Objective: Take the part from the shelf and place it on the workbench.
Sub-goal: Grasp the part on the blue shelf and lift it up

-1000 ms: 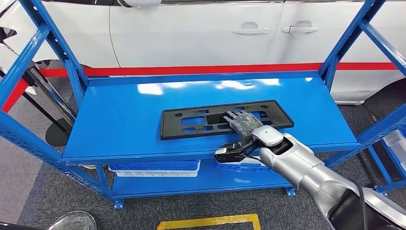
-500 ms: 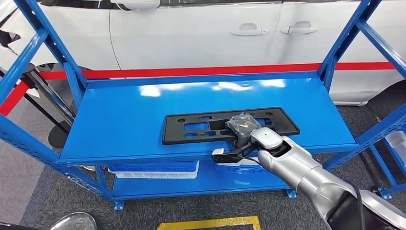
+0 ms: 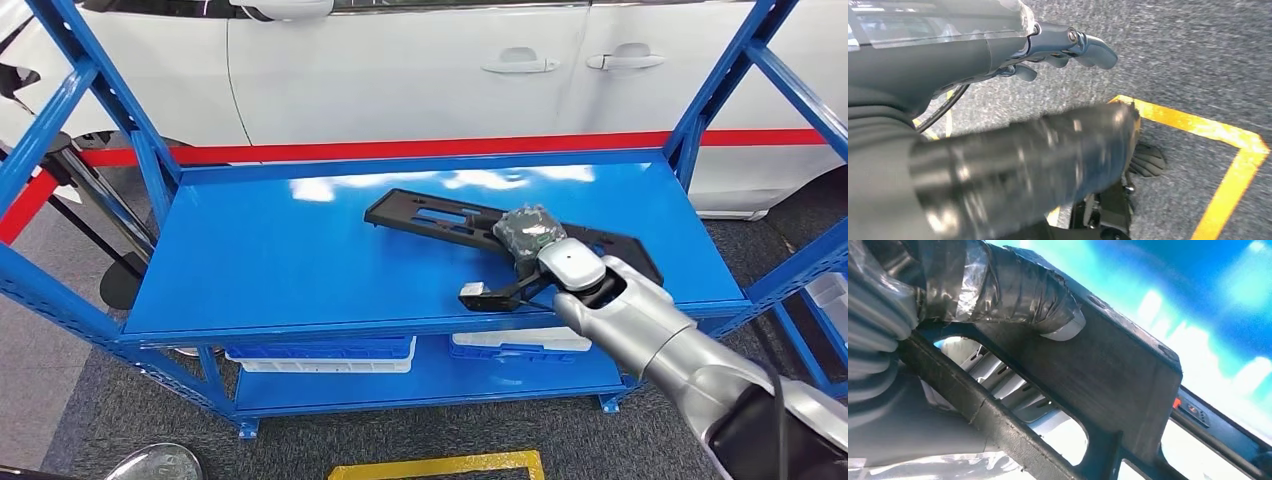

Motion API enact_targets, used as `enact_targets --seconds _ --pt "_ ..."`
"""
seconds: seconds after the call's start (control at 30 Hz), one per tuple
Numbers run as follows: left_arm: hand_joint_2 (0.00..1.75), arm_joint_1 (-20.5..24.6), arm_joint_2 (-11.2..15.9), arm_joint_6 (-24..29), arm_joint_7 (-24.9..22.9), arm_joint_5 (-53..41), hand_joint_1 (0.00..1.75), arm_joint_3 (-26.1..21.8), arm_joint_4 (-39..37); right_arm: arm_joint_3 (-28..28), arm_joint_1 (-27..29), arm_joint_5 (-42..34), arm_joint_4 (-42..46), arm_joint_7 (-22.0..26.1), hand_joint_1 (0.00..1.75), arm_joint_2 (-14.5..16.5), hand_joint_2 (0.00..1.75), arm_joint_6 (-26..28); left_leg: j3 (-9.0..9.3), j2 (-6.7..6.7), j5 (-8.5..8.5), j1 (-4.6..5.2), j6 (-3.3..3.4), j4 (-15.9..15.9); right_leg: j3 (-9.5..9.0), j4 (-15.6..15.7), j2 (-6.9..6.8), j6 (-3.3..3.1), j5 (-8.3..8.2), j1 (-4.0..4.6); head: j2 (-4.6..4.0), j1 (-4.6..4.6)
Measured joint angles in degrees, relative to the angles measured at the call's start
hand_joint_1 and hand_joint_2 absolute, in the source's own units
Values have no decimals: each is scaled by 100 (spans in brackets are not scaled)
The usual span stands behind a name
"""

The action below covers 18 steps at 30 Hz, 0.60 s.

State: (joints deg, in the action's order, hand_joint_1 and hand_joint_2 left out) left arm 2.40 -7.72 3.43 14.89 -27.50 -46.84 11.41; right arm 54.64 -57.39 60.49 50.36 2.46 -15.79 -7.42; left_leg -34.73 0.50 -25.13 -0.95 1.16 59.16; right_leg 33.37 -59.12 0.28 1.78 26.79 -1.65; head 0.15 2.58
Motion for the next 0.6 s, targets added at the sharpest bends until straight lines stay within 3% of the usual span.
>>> enact_targets --seconds 0.4,0.6 --pt "175 -2 1 -105 244 42 0 -257 0 -43 -1583 521 1519 -150 175 -625 175 -971 -34 0 -1 9 -3 1 37 0 1 -2 2 1 0 0" --pt "175 3 1 -110 257 50 0 -319 0 -45 -1821 505 1818 -155 175 -741 175 -1051 -34 0 -1 9 -3 1 37 0 2 -2 3 1 -1 0"
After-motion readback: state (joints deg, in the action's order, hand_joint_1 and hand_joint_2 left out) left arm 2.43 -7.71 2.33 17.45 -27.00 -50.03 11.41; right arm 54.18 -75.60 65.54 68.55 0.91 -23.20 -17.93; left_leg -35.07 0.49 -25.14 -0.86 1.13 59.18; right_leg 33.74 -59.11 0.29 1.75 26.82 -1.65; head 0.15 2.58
